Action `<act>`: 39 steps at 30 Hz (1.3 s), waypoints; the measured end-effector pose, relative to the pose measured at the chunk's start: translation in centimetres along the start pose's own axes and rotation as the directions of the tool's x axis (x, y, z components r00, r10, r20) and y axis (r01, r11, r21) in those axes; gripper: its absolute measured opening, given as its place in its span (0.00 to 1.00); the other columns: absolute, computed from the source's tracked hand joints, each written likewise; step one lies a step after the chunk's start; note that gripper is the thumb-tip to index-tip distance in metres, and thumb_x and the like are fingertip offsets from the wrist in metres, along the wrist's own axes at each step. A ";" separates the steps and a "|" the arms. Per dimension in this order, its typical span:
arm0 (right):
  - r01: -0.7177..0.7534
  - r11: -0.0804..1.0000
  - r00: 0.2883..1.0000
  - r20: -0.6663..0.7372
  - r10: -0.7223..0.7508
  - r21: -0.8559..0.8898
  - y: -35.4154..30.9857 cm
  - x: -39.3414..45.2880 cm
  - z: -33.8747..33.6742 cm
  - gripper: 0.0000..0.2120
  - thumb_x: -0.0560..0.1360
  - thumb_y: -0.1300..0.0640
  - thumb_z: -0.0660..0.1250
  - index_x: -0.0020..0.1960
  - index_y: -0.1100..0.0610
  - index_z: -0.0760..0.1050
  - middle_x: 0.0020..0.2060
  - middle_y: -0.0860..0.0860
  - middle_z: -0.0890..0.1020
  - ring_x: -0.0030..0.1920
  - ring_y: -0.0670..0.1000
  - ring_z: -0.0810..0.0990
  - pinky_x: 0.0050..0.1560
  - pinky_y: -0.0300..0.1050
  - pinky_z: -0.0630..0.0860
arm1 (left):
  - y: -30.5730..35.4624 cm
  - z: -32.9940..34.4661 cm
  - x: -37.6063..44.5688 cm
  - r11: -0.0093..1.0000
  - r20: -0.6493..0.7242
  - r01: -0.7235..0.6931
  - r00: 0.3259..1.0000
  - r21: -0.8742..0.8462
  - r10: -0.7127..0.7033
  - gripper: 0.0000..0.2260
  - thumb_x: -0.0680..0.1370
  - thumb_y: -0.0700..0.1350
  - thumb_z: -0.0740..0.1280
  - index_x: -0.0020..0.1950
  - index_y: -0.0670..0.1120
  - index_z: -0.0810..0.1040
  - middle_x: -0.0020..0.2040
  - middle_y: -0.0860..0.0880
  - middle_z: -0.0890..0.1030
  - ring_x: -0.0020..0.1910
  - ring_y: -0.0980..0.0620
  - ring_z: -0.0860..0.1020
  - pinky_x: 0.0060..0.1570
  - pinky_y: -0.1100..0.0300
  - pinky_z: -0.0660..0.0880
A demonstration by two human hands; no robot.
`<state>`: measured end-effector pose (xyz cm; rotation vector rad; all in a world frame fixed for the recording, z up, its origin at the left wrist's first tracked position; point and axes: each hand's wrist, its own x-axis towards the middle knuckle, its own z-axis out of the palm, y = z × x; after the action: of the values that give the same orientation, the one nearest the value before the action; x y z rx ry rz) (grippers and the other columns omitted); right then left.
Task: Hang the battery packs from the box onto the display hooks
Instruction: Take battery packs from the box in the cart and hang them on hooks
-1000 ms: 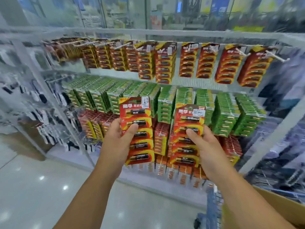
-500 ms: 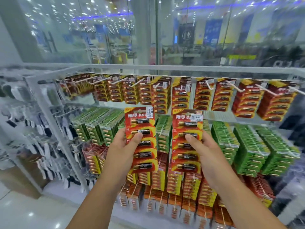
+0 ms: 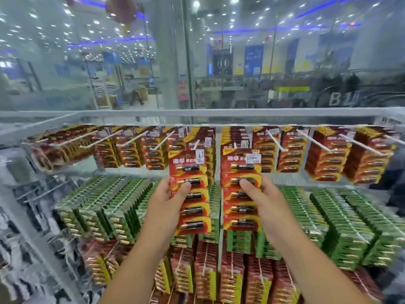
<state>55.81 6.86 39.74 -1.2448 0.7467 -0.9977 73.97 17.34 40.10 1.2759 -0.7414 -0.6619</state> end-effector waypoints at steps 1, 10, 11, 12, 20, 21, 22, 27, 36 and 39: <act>0.009 1.000 1.000 -0.011 -0.009 0.004 0.2 0.6 0.2 0.10 0.81 0.50 0.70 0.63 0.48 0.80 0.50 0.46 0.89 0.49 0.48 0.88 0.44 0.47 0.83 | -0.1 0.0 0.9 1.000 0.011 -0.001 1.000 -0.005 0.001 0.08 0.83 0.49 0.68 0.62 0.57 0.79 0.50 0.52 0.89 0.46 0.47 0.88 0.43 0.46 0.85; 0.005 1.000 0.989 -0.149 -0.009 -0.025 1.8 3.3 2.2 0.09 0.82 0.50 0.69 0.62 0.45 0.80 0.52 0.44 0.88 0.50 0.46 0.88 0.47 0.48 0.83 | -2.0 -0.3 6.5 0.999 0.091 0.009 0.996 0.034 -0.012 0.08 0.83 0.50 0.69 0.61 0.59 0.79 0.50 0.57 0.88 0.47 0.53 0.87 0.47 0.48 0.85; 0.004 0.999 0.988 -0.157 -0.009 -0.032 1.9 3.7 2.2 0.09 0.82 0.50 0.69 0.61 0.46 0.81 0.51 0.45 0.89 0.49 0.47 0.88 0.45 0.47 0.83 | -2.2 -0.2 6.9 1.000 0.100 0.009 0.995 0.029 -0.012 0.07 0.83 0.50 0.68 0.60 0.59 0.79 0.49 0.57 0.88 0.47 0.54 0.87 0.45 0.49 0.85; 0.002 0.999 0.987 -0.158 -0.008 -0.038 1.9 4.1 2.3 0.08 0.82 0.50 0.69 0.61 0.46 0.81 0.50 0.45 0.89 0.48 0.47 0.88 0.43 0.47 0.83 | -2.4 -0.2 7.3 1.000 0.107 0.011 0.994 0.023 -0.013 0.06 0.83 0.50 0.68 0.59 0.58 0.80 0.49 0.57 0.88 0.46 0.54 0.88 0.44 0.50 0.84; -0.022 0.998 0.955 -0.298 0.002 -0.066 3.1 8.4 2.5 0.27 0.73 0.39 0.77 0.68 0.47 0.78 0.59 0.47 0.86 0.59 0.54 0.86 0.60 0.62 0.82 | -3.8 1.1 12.4 0.994 0.056 0.037 0.997 0.099 -0.043 0.05 0.82 0.52 0.70 0.57 0.57 0.81 0.48 0.56 0.88 0.44 0.54 0.87 0.46 0.48 0.86; -0.021 0.999 0.951 -0.309 0.005 -0.048 3.2 8.9 2.4 0.27 0.72 0.39 0.78 0.67 0.48 0.78 0.58 0.48 0.87 0.57 0.55 0.86 0.59 0.63 0.82 | -4.1 1.2 13.1 0.992 0.050 0.025 0.998 0.123 -0.031 0.05 0.82 0.53 0.71 0.57 0.57 0.80 0.48 0.56 0.88 0.44 0.55 0.87 0.45 0.50 0.85; -0.017 0.999 0.950 -0.311 0.003 -0.042 3.3 9.2 2.4 0.25 0.73 0.40 0.78 0.65 0.49 0.79 0.56 0.49 0.87 0.56 0.55 0.87 0.58 0.63 0.83 | -4.3 1.2 13.8 0.988 0.042 0.011 0.999 0.155 -0.017 0.06 0.81 0.53 0.71 0.56 0.57 0.80 0.48 0.56 0.87 0.45 0.55 0.86 0.44 0.52 0.84; 0.014 0.997 0.924 -0.379 -0.042 -0.077 3.4 9.9 2.7 0.08 0.77 0.51 0.76 0.50 0.45 0.76 0.47 0.43 0.82 0.50 0.44 0.81 0.58 0.48 0.74 | -5.5 1.1 15.8 0.961 0.019 -0.015 1.000 0.278 0.010 0.11 0.78 0.58 0.72 0.54 0.54 0.78 0.45 0.55 0.84 0.45 0.54 0.82 0.39 0.59 0.73; -0.023 0.973 0.910 -0.407 -0.074 -0.229 5.3 9.2 2.8 0.07 0.77 0.48 0.74 0.54 0.44 0.79 0.56 0.49 0.83 0.57 0.46 0.82 0.53 0.38 0.75 | -8.4 -1.6 16.3 0.959 0.132 0.010 0.990 0.284 -0.049 0.16 0.76 0.59 0.74 0.59 0.55 0.76 0.53 0.56 0.79 0.53 0.55 0.79 0.46 0.59 0.73; -0.052 0.961 0.892 -0.445 -0.078 -0.272 6.9 7.7 2.1 0.15 0.78 0.47 0.74 0.64 0.40 0.76 0.60 0.40 0.80 0.60 0.40 0.78 0.53 0.35 0.72 | -9.7 -3.0 14.4 0.948 0.093 0.043 0.993 0.317 -0.076 0.22 0.76 0.59 0.74 0.65 0.58 0.71 0.62 0.57 0.75 0.56 0.60 0.77 0.48 0.60 0.73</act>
<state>62.16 0.84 33.85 -1.2672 1.2808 -1.2458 84.77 6.10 31.89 1.5695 -0.9238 -0.6811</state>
